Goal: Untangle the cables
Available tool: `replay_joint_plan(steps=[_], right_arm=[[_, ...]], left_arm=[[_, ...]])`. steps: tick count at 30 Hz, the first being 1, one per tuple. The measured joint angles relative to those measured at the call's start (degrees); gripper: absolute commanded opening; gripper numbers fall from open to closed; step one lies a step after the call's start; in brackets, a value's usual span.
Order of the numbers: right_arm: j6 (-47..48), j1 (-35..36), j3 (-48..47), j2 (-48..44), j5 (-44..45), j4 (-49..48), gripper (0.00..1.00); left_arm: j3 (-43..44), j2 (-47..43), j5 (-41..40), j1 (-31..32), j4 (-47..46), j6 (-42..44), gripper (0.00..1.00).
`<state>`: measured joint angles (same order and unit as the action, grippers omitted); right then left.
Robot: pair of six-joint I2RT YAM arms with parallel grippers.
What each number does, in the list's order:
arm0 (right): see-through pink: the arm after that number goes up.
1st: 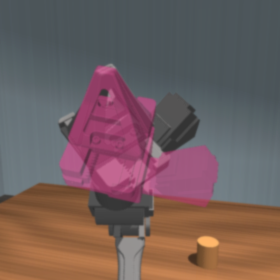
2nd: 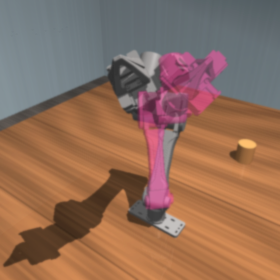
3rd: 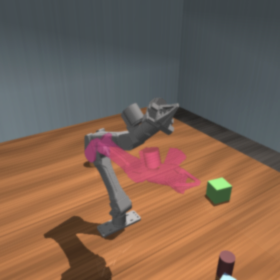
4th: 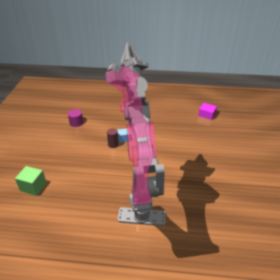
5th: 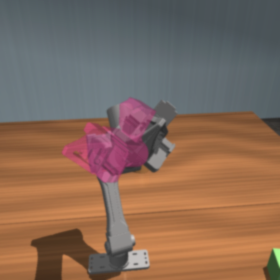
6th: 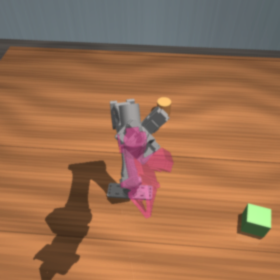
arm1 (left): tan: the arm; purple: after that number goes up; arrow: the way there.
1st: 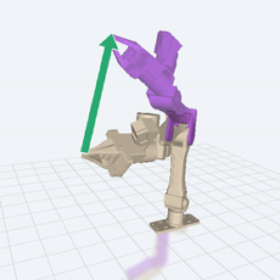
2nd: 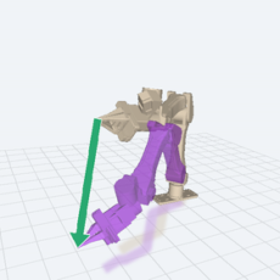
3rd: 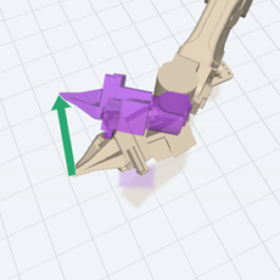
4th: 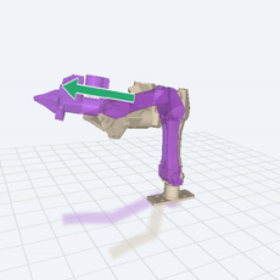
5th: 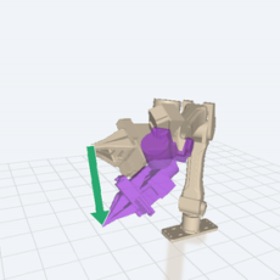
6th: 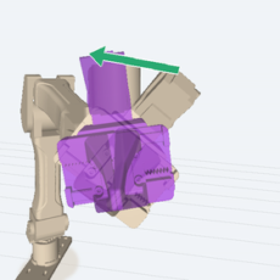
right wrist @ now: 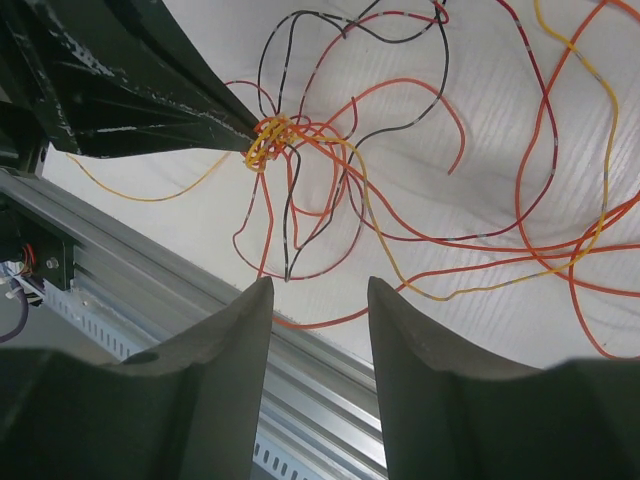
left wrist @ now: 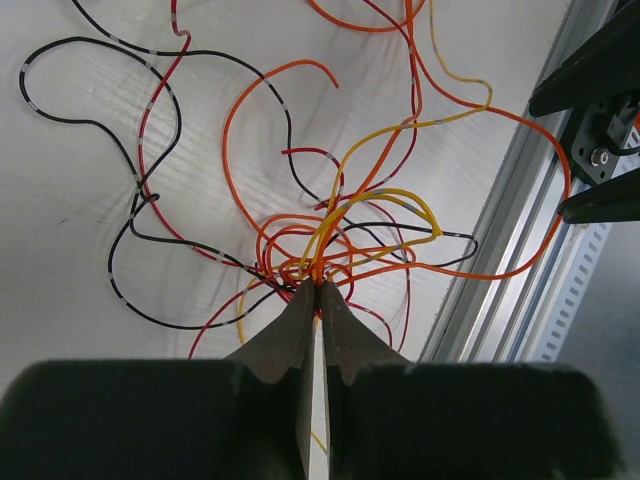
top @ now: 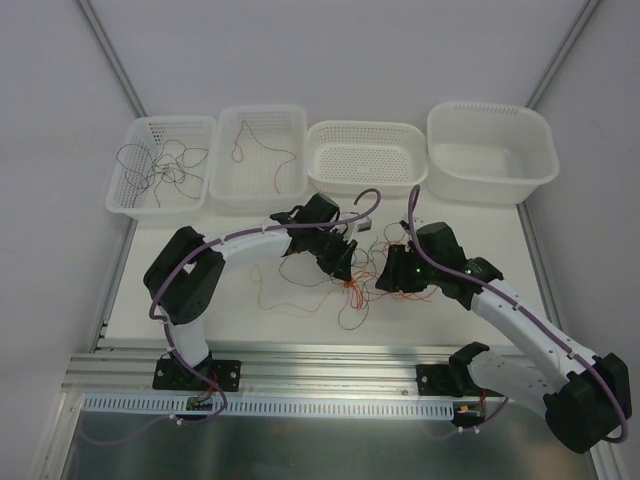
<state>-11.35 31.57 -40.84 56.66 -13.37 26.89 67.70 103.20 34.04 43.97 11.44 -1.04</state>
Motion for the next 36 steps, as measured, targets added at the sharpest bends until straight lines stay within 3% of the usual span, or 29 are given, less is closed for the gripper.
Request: replay_joint_plan(steps=[6,13,23,28,29,36], right_arm=[[-1.0,0.7,0.7,-0.9,-1.0,-1.7,0.44],[-2.8,2.8,1.3,-2.9,-1.3,-6.1,0.44],[-3.0,5.4,1.4,2.3,-1.4,-11.7,0.43],[-2.8,7.0,1.4,4.2,-1.4,-12.3,0.15],[-2.8,7.1,1.4,4.2,-1.2,-12.2,0.03],[0.0,7.2,-0.1,1.4,2.7,-6.9,0.01]], left_arm=[[0.1,-0.2,-0.7,0.0,0.0,-3.9,0.0],[-1.3,-5.2,-4.5,0.0,-0.2,-15.1,0.0],[-3.5,-11.5,-6.7,0.0,-1.1,-26.9,0.0],[-4.4,-12.7,-8.3,0.0,-1.3,-29.2,0.0],[-4.7,-12.9,-9.0,0.0,-1.3,-29.5,0.0],[-9.0,-16.6,-15.7,-1.1,-1.4,-33.1,0.0]])
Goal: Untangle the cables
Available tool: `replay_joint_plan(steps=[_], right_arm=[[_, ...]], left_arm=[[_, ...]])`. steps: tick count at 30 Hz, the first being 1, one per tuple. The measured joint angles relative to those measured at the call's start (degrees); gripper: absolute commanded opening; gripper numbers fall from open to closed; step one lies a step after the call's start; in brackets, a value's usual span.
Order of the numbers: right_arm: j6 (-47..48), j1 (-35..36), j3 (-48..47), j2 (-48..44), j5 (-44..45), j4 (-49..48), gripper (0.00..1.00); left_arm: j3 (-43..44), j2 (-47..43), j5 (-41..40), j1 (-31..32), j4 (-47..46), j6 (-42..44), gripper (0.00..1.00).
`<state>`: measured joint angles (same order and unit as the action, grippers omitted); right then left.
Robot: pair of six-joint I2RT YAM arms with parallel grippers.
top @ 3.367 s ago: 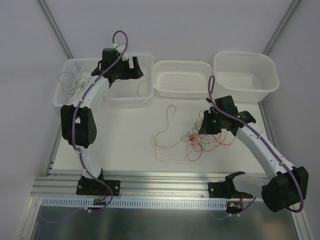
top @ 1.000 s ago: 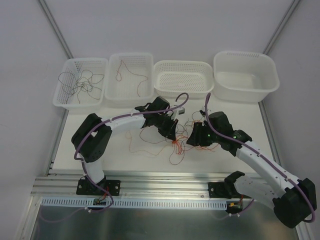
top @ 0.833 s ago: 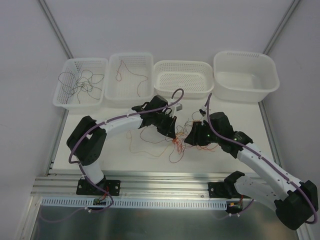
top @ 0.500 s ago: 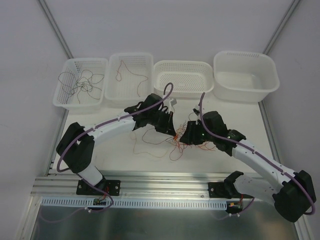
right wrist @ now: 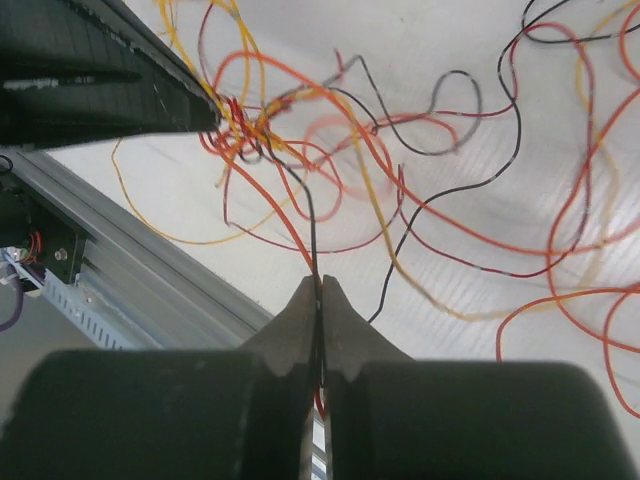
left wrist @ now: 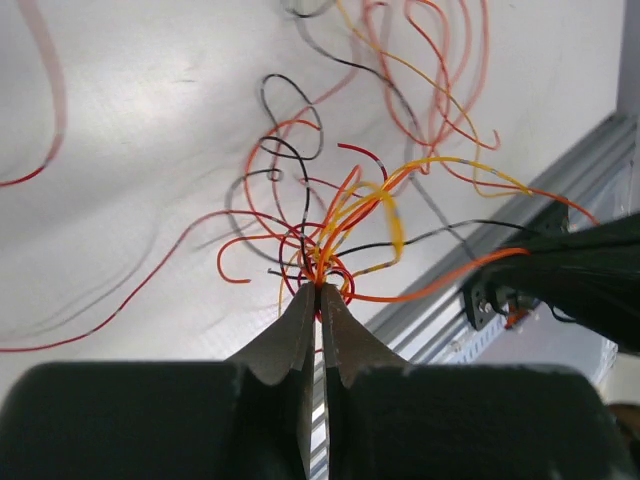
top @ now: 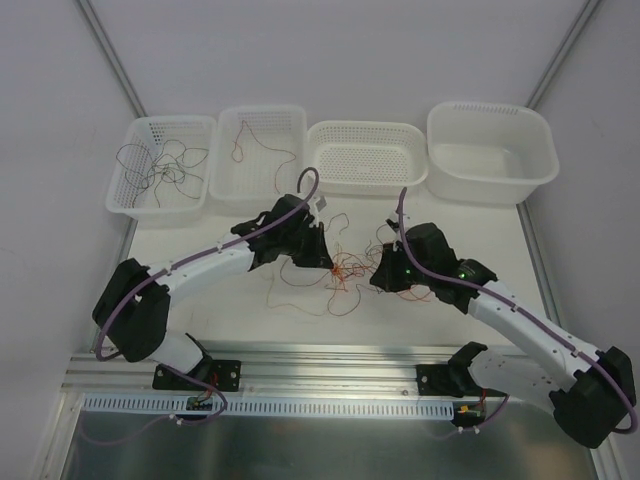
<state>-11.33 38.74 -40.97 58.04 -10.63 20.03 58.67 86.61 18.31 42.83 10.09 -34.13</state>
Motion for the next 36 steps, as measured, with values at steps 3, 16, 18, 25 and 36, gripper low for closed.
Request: replay_joint_plan(steps=[3,16,18,25,36], right_arm=[[1.5,-0.1,-1.9,-2.3,2.0,3.4,0.01],[5.3,-10.6,-10.7,-7.8,5.4,16.7,0.01],[5.9,-13.6,-14.5,-8.6,5.5,19.1,0.01],[7.6,-22.2,-28.3,-11.7,6.2,24.8,0.01],[7.6,-24.5,-30.9,-10.5,8.4,27.8,0.33]], left_arm=[[-4.2,-3.9,-3.8,-3.5,0.0,-3.7,0.0],[-12.1,-15.8,-10.6,-14.4,1.7,-9.0,0.0],[-12.4,-17.0,-13.1,-15.8,3.1,-8.4,0.0],[-13.1,-18.9,-24.7,-23.2,11.0,-4.7,0.0],[-11.8,-21.9,-33.0,-26.4,17.7,2.9,0.0]])
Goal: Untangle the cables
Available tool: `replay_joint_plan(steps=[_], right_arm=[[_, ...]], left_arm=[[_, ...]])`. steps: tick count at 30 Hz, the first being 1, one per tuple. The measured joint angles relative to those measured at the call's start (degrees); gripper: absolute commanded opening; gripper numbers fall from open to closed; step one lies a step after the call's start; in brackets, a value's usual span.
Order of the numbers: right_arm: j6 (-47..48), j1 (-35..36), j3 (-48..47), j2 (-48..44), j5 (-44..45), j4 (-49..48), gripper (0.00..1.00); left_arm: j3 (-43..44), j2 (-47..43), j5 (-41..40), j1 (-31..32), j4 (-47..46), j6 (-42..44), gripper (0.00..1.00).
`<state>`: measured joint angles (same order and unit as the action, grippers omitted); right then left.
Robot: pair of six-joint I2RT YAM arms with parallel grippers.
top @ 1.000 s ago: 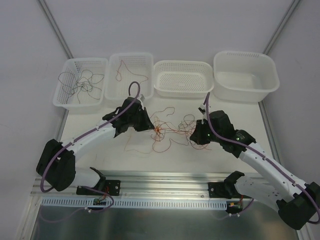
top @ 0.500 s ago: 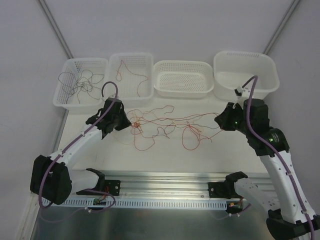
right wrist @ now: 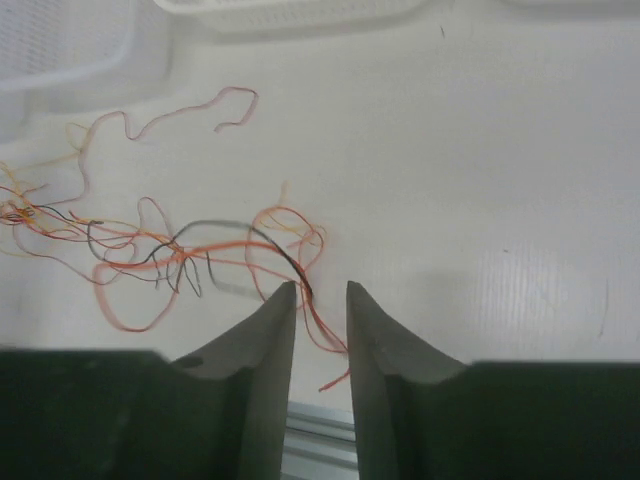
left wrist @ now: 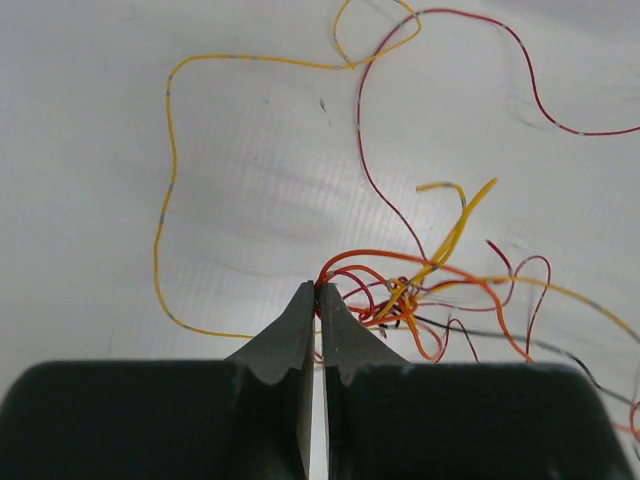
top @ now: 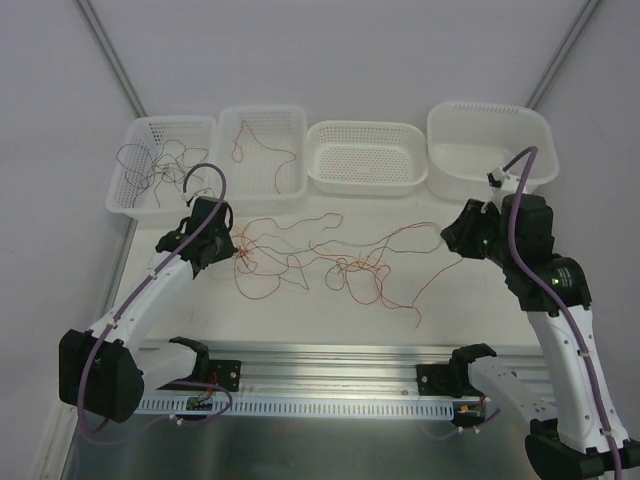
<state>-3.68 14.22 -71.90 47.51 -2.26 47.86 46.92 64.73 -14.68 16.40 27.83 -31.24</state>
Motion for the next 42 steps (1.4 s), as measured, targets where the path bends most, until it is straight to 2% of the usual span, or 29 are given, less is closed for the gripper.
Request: replay_joint_plan(steps=[2,5,9,15,24,26,29,30,31,32,33,36,39,42], right_arm=[[-0.3,-0.4,3.8,0.8,0.1,0.0,0.53],[-1.0,-0.6,10.4,3.5,-0.1,0.7,0.6],[-1.4,-0.6,16.1,6.3,0.0,1.5,0.6],[-1.7,0.7,16.5,8.8,-2.9,0.0,0.61],[-8.9,6.4,23.1,22.2,-4.4,-9.7,0.62],[-10.3,7.8,23.1,25.3,-4.3,-11.7,0.6],[-11.8,9.1,23.5,28.8,-3.3,-15.0,0.43],[-12.3,9.3,23.7,29.9,-2.9,-15.7,0.25],[-12.5,9.6,23.7,31.0,-2.6,-16.1,0.14],[-12.8,9.7,23.7,31.8,-2.0,-16.3,0.05],[-13.0,9.9,23.7,32.2,-1.1,-16.2,0.01],[-12.8,10.0,22.1,31.4,4.1,-12.8,0.01],[-11.0,9.0,15.9,27.4,11.1,-6.9,0.01],[-7.9,5.1,2.3,22.0,16.0,-0.8,0.01]], left_arm=[[0.4,-0.9,-0.3,-0.4,1.2,2.3,0.0],[1.0,-1.9,0.9,-0.7,2.2,5.4,0.0],[1.2,-4.1,2.8,-0.7,2.2,9.5,0.0],[0.1,-7.6,3.8,-0.7,0.5,13.5,0.0],[-2.8,-9.7,1.7,-0.7,-0.2,14.6,0.0],[-2.9,-10.8,0.4,-0.7,-0.2,14.6,0.0],[-2.9,-12.2,-1.1,-0.7,-0.3,14.6,0.0],[-2.9,-12.5,-1.6,-0.8,-0.4,14.6,0.0],[-2.9,-12.7,-2.2,-0.8,-0.4,14.6,0.0],[-2.9,-12.8,-2.6,-0.8,-0.4,14.6,0.0],[-2.9,-12.8,-3.1,-0.8,-0.4,14.6,0.0],[-3.3,-12.8,-5.0,-1.2,-0.3,14.5,0.0],[-3.5,-12.5,-6.9,-1.9,0.1,14.2,0.0],[-3.5,-11.3,-8.2,-3.1,0.7,13.9,0.0]])
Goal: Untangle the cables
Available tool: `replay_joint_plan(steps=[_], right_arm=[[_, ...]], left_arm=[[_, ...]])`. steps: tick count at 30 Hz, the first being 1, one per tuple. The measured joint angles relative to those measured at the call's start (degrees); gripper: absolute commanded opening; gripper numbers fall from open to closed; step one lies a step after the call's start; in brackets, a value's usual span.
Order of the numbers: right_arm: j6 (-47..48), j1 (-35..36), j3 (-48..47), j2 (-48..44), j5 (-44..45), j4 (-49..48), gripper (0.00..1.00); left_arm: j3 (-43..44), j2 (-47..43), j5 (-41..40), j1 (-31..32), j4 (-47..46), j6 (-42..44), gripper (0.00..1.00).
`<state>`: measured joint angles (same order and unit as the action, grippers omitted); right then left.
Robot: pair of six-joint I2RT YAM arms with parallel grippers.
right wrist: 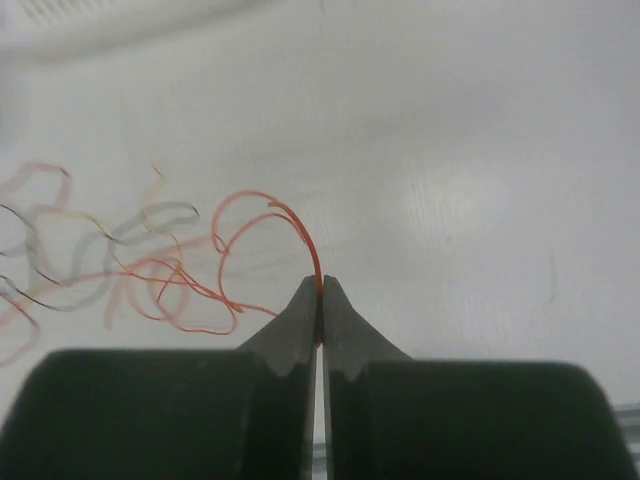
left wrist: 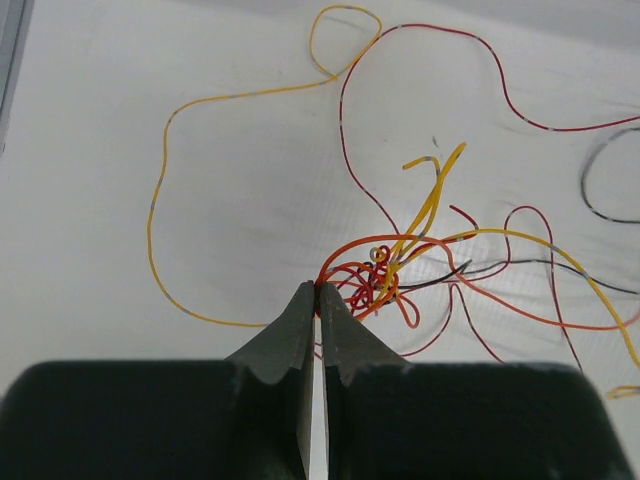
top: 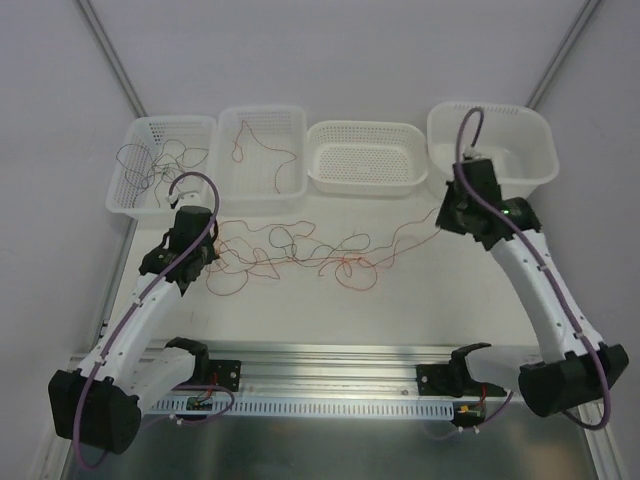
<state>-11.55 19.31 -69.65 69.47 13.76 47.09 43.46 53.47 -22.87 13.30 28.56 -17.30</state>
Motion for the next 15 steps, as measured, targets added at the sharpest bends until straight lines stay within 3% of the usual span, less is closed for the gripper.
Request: replay_joint_plan(steps=[7,11,15], right_arm=[[6.9,-5.2,-38.9,-5.3,5.8,2.9,0.01],[9.3,-5.4,-47.5,-6.5,6.0,3.5,0.01],[11.8,-6.2,-48.5,-5.5,7.6,3.8,0.01]], left_arm=[[0.0,3.3,-0.3,-2.7,1.5,-0.9,0.0],[0.0,3.6,-0.6,-4.0,1.6,-1.4,0.0],[0.0,4.2,-1.6,-5.4,2.0,-1.4,0.0]])
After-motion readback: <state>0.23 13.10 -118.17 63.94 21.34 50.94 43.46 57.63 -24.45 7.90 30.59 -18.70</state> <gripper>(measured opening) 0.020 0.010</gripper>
